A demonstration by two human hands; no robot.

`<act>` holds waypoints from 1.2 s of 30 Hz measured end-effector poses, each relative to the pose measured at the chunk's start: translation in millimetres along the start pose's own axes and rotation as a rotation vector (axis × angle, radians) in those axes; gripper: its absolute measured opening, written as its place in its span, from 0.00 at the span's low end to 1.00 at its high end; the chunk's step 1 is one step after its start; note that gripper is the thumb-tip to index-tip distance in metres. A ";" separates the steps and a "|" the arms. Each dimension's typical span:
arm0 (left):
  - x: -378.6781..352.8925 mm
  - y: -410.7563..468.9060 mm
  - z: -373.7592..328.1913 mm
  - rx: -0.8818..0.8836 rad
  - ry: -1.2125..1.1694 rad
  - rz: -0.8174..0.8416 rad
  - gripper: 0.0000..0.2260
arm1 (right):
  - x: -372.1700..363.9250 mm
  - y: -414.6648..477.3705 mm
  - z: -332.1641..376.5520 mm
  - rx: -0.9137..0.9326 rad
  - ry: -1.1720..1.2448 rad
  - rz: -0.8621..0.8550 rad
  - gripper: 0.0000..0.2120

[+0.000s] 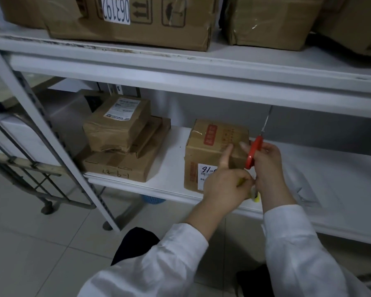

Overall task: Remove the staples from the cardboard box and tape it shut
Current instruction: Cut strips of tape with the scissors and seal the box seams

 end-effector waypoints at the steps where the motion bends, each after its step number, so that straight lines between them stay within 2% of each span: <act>1: 3.3 -1.3 2.9 -0.033 -0.050 -0.031 0.06 | 1.1 1.3 -0.9 -0.010 -0.007 -0.001 0.28; 5: 27.6 -15.7 23.4 -0.096 -0.317 -0.262 0.03 | 0.7 -0.4 -0.1 0.009 0.004 0.012 0.27; 7: 35.7 -23.1 39.2 -0.077 -0.424 -0.392 0.06 | 2.1 -6.6 5.9 0.048 -0.002 -0.040 0.25; 9: 34.6 -29.0 54.5 -0.035 -0.580 -0.432 0.06 | 8.6 -15.0 13.8 0.088 -0.049 -0.127 0.21; 13: 19.3 -32.9 71.9 0.093 -0.870 -0.356 0.09 | 12.4 -30.2 26.8 0.121 -0.195 -0.080 0.24; 18: 16.3 -34.4 68.8 0.094 -0.892 -0.310 0.06 | -1.6 -54.6 36.6 0.168 -0.229 0.149 0.24; 22: 18.8 -37.9 62.0 0.051 -0.921 -0.316 0.08 | -21.4 -72.2 36.7 0.140 -0.299 0.346 0.38; 25: 17.6 -40.7 56.0 0.062 -0.971 -0.316 0.10 | -37.4 -81.1 33.3 0.128 -0.413 0.409 0.46; 28: 18.4 -45.2 48.4 0.083 -0.999 -0.295 0.13 | -42.4 -83.8 31.2 0.105 -0.470 0.394 0.39; 32: 18.7 -52.6 42.2 0.021 -0.828 -0.166 0.10 | -41.9 -87.6 30.4 0.104 -0.433 0.441 0.23; 36: 8.5 -51.8 42.9 0.041 -0.729 0.000 0.12 | -34.5 -88.7 29.2 0.106 -0.397 0.389 0.22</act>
Point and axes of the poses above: each hand's wrist, its own y-axis towards the middle knuckle, its own x-axis out of the back of the hand, z = x × y, the point moved 7 cm from there along y, towards the middle knuckle, and after that the axes turned 13 degrees about z, right-handed, at the moved point
